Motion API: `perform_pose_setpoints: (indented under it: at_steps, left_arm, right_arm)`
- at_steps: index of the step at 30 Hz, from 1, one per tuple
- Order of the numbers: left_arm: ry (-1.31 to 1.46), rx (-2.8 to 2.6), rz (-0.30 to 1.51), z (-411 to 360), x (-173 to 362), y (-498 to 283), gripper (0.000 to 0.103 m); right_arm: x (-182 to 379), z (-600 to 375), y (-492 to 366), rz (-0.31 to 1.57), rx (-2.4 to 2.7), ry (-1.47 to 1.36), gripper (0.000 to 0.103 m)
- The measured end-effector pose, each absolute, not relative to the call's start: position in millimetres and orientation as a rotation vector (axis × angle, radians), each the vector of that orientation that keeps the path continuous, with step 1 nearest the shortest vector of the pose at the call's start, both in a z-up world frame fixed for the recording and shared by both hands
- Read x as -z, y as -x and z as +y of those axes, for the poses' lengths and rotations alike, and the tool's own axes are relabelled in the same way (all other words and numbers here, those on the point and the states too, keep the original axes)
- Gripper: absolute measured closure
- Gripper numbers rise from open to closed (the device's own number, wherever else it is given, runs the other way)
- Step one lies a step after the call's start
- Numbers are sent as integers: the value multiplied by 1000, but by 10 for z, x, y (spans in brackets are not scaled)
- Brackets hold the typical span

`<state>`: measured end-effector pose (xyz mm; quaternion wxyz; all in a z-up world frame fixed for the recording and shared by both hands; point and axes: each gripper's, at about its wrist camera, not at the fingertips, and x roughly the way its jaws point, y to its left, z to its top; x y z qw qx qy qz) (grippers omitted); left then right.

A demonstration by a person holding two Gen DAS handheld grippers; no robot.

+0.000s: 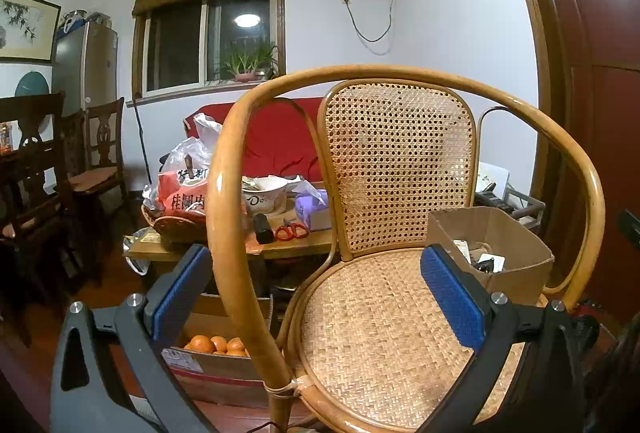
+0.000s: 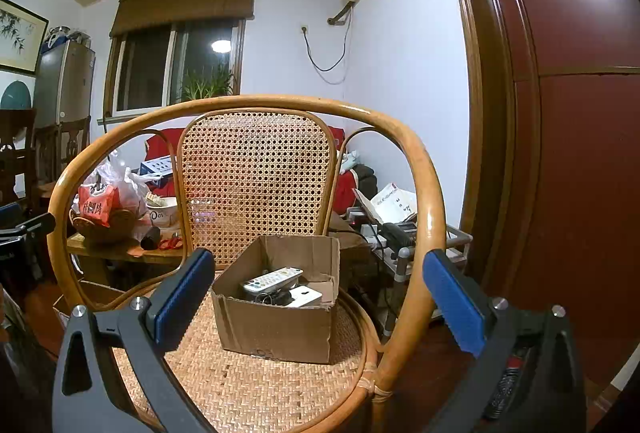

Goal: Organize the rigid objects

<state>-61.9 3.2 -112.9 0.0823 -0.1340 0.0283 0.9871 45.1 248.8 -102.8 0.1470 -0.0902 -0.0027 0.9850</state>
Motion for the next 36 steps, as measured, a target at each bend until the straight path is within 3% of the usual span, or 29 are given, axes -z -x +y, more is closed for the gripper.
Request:
perform_pose_setpoints:
  at_steps: [36]
  left_arm:
    - [379,-2965,111,35,1130,559,0]
  right_arm:
    - [1050,2485,-442,-32,-2839,271,0]
